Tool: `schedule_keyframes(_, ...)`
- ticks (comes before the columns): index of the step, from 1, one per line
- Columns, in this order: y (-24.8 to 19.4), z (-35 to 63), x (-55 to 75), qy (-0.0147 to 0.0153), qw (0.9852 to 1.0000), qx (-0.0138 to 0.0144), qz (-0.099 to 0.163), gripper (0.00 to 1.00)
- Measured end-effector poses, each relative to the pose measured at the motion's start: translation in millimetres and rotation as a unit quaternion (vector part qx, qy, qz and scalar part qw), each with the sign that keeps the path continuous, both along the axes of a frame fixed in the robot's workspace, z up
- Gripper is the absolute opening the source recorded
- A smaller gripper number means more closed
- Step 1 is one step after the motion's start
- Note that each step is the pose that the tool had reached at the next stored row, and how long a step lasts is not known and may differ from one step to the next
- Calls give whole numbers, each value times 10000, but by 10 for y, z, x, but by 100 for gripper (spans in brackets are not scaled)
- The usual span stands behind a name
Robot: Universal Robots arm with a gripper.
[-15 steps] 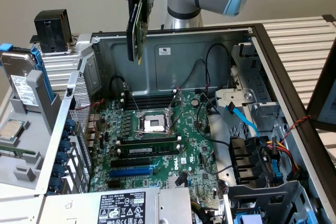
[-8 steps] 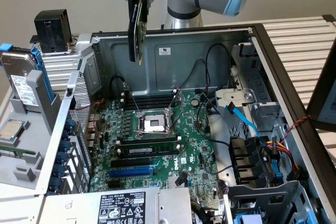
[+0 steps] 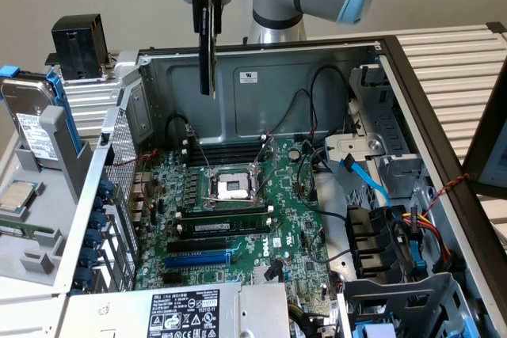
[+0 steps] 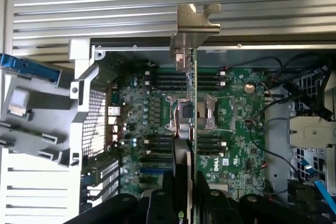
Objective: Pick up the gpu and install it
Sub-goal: 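Insert the gpu into the slot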
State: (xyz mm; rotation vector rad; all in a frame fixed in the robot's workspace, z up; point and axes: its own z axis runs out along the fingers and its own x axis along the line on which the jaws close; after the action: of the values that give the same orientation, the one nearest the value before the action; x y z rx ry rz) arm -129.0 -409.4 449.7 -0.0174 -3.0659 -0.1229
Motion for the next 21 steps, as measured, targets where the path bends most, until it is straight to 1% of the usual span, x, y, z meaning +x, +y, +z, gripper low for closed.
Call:
schedule_keyframes(3, 0, -1, 0, 0, 9996, 0, 272, 27)
schedule_keyframes(5, 0, -2, 0, 0, 9990, 0, 458, 27)
schedule_keyframes(7, 0, -2, 0, 1, 9980, -1, 637, 27)
schedule_keyframes(10, 0, -5, 0, 0, 9958, 0, 912, 27)
schedule_keyframes(13, 0, -6, 0, 0, 9930, 0, 1183, 27)
schedule_keyframes(16, 0, -9, 0, 1, 9893, 0, 1456, 27)
schedule_keyframes(19, 0, -11, 1, 0, 9851, 0, 1723, 27)
schedule_keyframes(21, 0, -12, 0, 0, 9817, 0, 1902, 27)
